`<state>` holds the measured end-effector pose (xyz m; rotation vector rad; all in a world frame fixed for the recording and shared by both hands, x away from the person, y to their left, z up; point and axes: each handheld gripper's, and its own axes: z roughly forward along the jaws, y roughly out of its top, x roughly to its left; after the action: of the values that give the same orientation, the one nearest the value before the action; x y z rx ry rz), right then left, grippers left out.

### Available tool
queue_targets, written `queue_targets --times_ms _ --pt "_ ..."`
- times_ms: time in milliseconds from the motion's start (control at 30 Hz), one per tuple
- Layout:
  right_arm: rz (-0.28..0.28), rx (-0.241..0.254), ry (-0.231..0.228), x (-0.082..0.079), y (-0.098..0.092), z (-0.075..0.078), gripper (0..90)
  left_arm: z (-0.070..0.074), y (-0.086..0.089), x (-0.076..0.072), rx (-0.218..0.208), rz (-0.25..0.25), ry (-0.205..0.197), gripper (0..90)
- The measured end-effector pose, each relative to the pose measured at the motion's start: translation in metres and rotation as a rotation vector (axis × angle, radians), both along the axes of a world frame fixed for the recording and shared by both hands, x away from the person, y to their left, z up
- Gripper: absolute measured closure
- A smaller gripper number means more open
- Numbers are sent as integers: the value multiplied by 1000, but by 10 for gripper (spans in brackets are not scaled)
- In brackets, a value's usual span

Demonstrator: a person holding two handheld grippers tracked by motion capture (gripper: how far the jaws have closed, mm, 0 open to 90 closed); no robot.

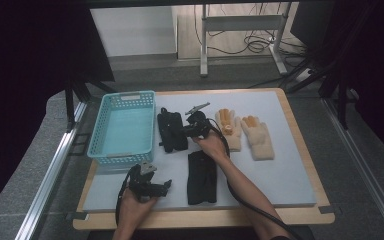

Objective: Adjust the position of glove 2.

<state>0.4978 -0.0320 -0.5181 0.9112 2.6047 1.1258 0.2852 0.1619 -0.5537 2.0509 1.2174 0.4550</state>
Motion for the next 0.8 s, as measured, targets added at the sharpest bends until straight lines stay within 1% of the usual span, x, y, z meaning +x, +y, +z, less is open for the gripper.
queue_targets --times_ms 33,133,167,233,300,333,467,500,533,567,633,733,800 --pt "-1 -3 1 1 2 -2 696 0 0 0 0 0 0 42" --pt "-9 -32 7 3 7 -8 697 0 0 0 0 0 0 42" --pt "-15 -33 8 3 9 -10 722 0 0 0 0 0 0 42" --pt "-32 -28 9 3 9 -11 807 0 0 0 -2 1 -2 42" --pt "-39 -21 18 3 8 -11 857 0 0 0 -1 0 0 42" --pt "-45 -16 26 3 8 -11 865 0 0 0 0 0 0 42" --pt "-44 -27 16 1 9 -10 878 0 0 0 0 0 0 42" --pt "-40 -39 -13 -1 10 -8 880 0 0 0 0 0 0 42" --pt "-40 -39 -13 -1 10 -8 880 0 0 0 -2 0 -2 42" --pt "-34 -30 -25 -4 8 -4 880 0 0 0 -2 1 -2 43" --pt "-30 -15 -25 -6 6 1 880 0 0 0 -2 1 -2 43" --pt "-29 17 -27 -10 -1 14 881 0 0 0 -2 1 -1 43" --pt "-27 28 -33 -13 -7 23 881 0 0 0 1 -1 -1 43"
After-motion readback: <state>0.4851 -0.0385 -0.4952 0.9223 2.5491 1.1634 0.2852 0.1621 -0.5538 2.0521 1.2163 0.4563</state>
